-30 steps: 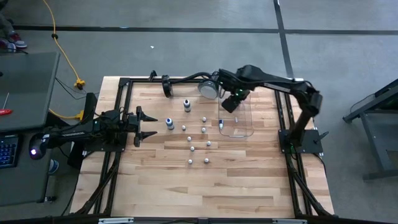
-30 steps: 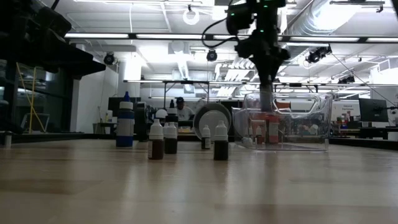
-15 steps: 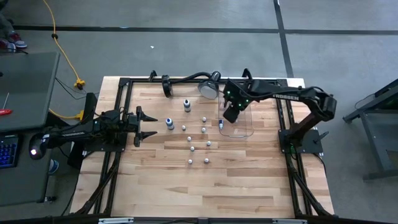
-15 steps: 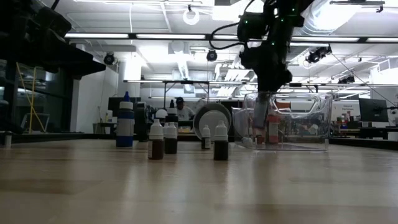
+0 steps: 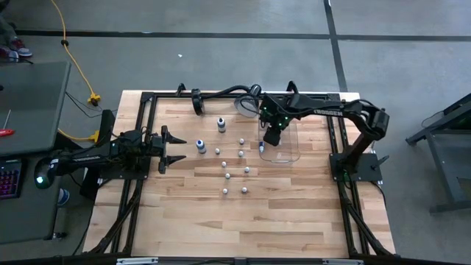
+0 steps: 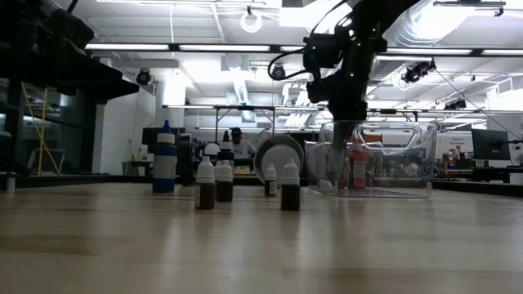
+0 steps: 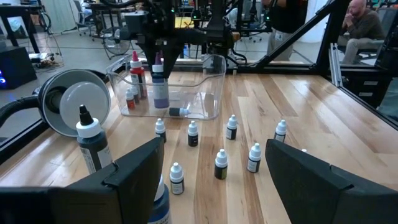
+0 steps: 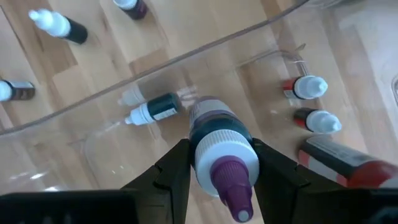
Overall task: Pick & Place food coloring
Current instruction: Put the big purple food coloring bottle into the transparent bin
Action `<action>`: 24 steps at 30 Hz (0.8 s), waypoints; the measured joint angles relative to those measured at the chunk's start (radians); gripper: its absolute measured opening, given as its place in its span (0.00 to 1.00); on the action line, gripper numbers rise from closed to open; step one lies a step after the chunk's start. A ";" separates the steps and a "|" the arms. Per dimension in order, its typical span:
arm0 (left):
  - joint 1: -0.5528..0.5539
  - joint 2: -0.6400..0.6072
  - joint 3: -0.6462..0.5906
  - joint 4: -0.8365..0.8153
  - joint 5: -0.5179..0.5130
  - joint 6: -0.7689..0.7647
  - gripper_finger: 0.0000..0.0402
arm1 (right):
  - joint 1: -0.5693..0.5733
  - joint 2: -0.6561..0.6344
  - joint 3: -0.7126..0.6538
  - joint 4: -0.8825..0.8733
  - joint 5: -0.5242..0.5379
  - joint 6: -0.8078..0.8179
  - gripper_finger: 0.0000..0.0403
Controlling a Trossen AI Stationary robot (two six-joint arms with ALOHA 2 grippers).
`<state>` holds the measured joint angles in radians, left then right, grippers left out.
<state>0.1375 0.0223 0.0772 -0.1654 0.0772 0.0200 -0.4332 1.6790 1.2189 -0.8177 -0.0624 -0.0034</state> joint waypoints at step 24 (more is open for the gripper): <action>0.000 0.000 0.000 0.000 0.000 0.000 0.69 | -0.026 0.236 0.289 -0.191 0.086 -0.169 0.33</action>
<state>0.1375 0.0227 0.0772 -0.1654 0.0776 0.0201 -0.4591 1.9152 1.5082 -1.0086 0.0236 -0.1723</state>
